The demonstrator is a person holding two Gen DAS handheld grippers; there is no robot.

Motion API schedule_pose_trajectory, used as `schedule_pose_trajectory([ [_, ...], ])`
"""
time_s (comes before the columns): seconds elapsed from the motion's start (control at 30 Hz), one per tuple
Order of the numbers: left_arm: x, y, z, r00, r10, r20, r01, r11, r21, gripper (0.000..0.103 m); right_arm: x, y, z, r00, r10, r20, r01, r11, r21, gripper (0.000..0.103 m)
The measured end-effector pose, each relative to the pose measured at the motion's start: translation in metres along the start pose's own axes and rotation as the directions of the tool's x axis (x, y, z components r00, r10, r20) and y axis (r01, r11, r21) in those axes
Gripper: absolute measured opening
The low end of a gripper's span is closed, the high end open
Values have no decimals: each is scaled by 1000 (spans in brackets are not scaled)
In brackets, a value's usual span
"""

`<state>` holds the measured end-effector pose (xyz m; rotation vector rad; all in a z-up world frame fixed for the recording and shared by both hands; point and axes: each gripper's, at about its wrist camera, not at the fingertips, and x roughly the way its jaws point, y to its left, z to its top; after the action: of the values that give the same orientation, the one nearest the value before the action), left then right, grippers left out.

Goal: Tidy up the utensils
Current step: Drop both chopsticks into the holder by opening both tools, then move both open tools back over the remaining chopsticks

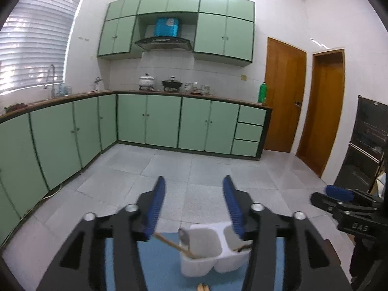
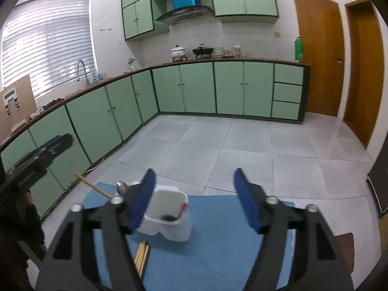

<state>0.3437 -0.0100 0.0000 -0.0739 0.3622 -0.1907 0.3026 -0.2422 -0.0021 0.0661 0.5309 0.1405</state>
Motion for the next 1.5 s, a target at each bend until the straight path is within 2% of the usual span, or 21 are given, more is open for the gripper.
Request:
schedule_pose_trajectory([
  [0.07, -19, 4, -10, 1000, 12, 9, -12, 1000, -9, 71, -13, 0, -12, 1000, -15, 17, 15, 1000, -6, 86],
  [0.23, -60, 8, -52, 999, 53, -12, -53, 999, 13, 82, -45, 8, -57, 999, -23, 32, 24, 1000, -16, 94],
  [0.5, -98, 9, -148, 982, 141, -126, -134, 989, 63, 85, -67, 36, -142, 999, -43, -33, 42, 999, -25, 95],
  [0.67, -97, 14, -206, 953, 179, -246, -164, 983, 79, 85, -63, 56, -193, 994, -31, -101, 29, 999, -22, 95],
  [0.8, -103, 16, -234, 932, 189, -308, -171, 982, 85, 85, -57, 69, -227, 984, -15, -178, 13, 1000, -15, 95],
  [0.9, -105, 22, -249, 919, 182, -350, -169, 983, 69, 85, -55, 81, -249, 974, -8, -225, 0, 999, -36, 95],
  [1.0, -106, 28, -258, 905, 197, -376, -182, 980, 75, 85, -54, 86, -257, 967, 2, -256, -11, 999, -33, 95],
  [1.07, -108, 34, -264, 897, 200, -393, -187, 980, 72, 85, -53, 92, -264, 961, -1, -277, -13, 999, -51, 84],
  [1.17, -108, 38, -268, 886, 216, -411, -202, 976, 78, 85, -49, 95, -272, 950, -1, -312, -20, 998, -63, 75],
  [1.37, -106, 43, -267, 879, 216, -426, -211, 976, 61, 85, -41, 99, -282, 932, -19, -362, -10, 997, -78, 71],
  [1.5, -105, 45, -267, 877, 214, -430, -214, 976, 49, 85, -37, 101, -282, 931, -28, -364, -2, 997, -82, 71],
])
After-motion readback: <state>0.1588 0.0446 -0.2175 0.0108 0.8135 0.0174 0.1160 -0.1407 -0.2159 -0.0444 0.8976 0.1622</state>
